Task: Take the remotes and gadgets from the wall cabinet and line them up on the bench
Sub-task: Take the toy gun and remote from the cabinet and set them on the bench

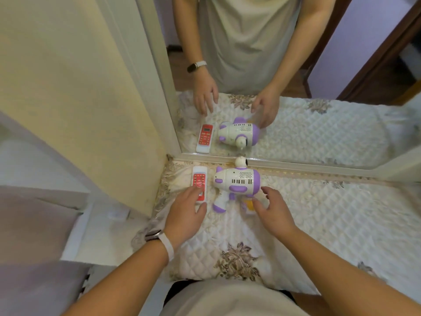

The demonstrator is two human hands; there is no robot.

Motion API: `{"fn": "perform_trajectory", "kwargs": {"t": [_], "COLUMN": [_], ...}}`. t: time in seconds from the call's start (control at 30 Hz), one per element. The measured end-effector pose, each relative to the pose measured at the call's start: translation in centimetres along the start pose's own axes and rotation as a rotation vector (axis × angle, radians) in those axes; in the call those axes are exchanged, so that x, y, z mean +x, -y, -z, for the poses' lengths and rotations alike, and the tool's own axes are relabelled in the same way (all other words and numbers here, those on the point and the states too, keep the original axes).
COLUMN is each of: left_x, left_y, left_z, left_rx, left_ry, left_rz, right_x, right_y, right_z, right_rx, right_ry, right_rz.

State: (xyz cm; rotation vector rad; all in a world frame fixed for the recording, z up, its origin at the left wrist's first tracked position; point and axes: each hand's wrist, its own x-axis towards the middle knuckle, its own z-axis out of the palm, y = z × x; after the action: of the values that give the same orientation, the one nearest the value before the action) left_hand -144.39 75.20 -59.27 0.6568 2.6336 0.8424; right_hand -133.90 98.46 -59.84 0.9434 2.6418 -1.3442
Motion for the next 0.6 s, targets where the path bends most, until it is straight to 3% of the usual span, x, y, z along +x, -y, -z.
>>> {"fn": "perform_trajectory", "kwargs": {"t": [0.33, 0.6], "left_x": [-5.4, -10.6], "left_y": [-7.2, -11.8], "left_z": [0.3, -1.5], "left_rx": [0.354, 0.472], "left_ry": [-0.214, -0.363], "left_rz": [-0.056, 0.116], "right_x": [-1.2, -1.8], "right_y": [0.8, 2.0], "right_z": [4.8, 6.9], "right_rx": [-0.449, -0.572], "right_ry": [0.089, 0.18], "right_rz": [0.589, 0.937]}}
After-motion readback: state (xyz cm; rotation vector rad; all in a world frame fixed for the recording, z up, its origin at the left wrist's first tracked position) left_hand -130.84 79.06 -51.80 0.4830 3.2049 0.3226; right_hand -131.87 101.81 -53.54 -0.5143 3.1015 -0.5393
